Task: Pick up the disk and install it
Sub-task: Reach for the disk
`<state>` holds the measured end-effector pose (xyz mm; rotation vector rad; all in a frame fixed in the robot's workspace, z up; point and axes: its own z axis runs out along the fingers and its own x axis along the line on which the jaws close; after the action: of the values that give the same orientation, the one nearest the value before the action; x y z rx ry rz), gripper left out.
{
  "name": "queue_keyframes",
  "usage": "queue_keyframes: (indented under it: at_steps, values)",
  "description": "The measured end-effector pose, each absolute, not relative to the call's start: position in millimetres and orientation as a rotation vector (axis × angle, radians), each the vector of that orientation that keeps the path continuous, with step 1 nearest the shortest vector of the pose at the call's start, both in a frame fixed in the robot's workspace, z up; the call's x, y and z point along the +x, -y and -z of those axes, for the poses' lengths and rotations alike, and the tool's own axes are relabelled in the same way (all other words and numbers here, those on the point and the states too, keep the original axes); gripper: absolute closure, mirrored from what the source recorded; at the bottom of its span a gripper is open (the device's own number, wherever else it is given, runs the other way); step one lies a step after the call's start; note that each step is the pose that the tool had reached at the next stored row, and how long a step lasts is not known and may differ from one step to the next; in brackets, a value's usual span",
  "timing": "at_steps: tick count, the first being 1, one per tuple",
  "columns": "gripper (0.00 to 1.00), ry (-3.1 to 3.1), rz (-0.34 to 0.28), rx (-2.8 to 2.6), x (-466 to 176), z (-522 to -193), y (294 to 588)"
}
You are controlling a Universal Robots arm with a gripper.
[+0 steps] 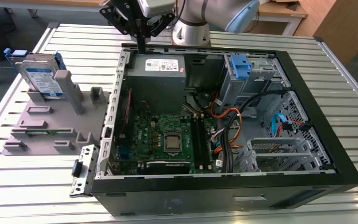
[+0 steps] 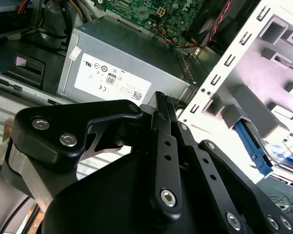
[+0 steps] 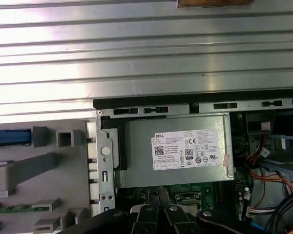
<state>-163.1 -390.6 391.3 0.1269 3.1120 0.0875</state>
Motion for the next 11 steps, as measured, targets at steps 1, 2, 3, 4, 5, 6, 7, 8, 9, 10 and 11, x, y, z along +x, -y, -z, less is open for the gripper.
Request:
queue_keyframes:
  at_steps: [1,2,3,4,5,6,7,8,9,10,11]
  values:
    - [0.89,-3.112,-0.087,0.127,-163.2,-391.3,390.6]
    - [0.89,-3.112,-0.087,0.127,-163.2,-391.3,390.6]
    - [0.89,-3.112,-0.087,0.127,-163.2,-391.3,390.6]
    - [0.89,-3.112,-0.088,0.127,-163.2,-391.3,390.6]
    - [0.89,-3.112,-0.089,0.127,-163.3,-391.3,390.6]
    - [0.89,-3.112,-0.09,0.127,-163.3,-391.2,390.6]
    - [0.89,-3.112,-0.09,0.127,-163.8,-391.1,390.5]
    - [0.89,-3.112,-0.09,0.128,-164.3,-391.0,390.3]
    - [0.89,-3.112,-0.091,0.127,-165.3,-390.9,390.1]
    - [0.89,-3.112,-0.091,0.127,-166.6,-390.9,389.9]
    - [0.89,-3.112,-0.091,0.128,-168.1,-390.9,389.6]
